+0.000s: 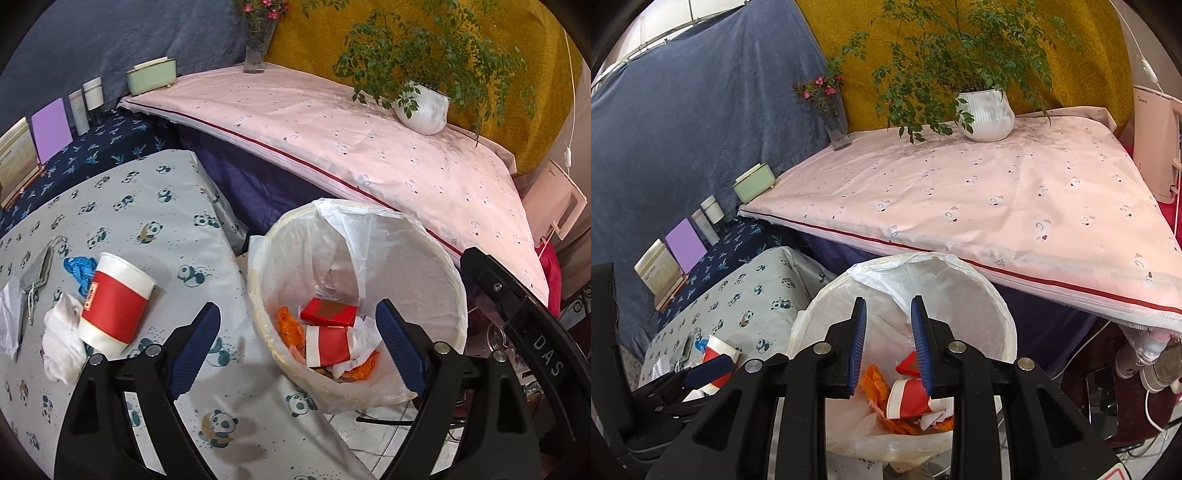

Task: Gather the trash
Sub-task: 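Open both tools to drop the cup and cloth into the bin, then move both tools back over the table toward the white tissue and glove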

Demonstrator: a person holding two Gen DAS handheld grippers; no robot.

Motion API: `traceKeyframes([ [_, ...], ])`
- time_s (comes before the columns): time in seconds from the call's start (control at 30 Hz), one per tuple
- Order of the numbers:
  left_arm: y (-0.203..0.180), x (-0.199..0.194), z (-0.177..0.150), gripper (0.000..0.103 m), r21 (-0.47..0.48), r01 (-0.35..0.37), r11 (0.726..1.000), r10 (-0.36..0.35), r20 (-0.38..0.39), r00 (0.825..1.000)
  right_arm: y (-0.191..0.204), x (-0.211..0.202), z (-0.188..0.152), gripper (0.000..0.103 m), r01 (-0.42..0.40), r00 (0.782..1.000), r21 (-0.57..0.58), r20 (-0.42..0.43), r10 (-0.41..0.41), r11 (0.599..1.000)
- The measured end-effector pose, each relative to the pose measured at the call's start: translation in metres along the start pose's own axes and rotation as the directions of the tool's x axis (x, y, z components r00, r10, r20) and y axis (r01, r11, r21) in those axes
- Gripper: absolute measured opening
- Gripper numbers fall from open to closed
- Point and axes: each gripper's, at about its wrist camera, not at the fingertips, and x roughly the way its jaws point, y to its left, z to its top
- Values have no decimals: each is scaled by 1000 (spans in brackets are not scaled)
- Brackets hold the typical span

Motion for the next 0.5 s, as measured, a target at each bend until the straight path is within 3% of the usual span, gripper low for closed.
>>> traceKeyframes([
  [0.27,37,-25,-5,82,-63,-33,997,36,31,999,32,-13,-4,38,-32,999,-33,6,32,999],
  [0.5,88,-51,-17,82,-141,-85,986,92,47,995,82,-19,-16,41,-84,996,-97,-16,83,992],
])
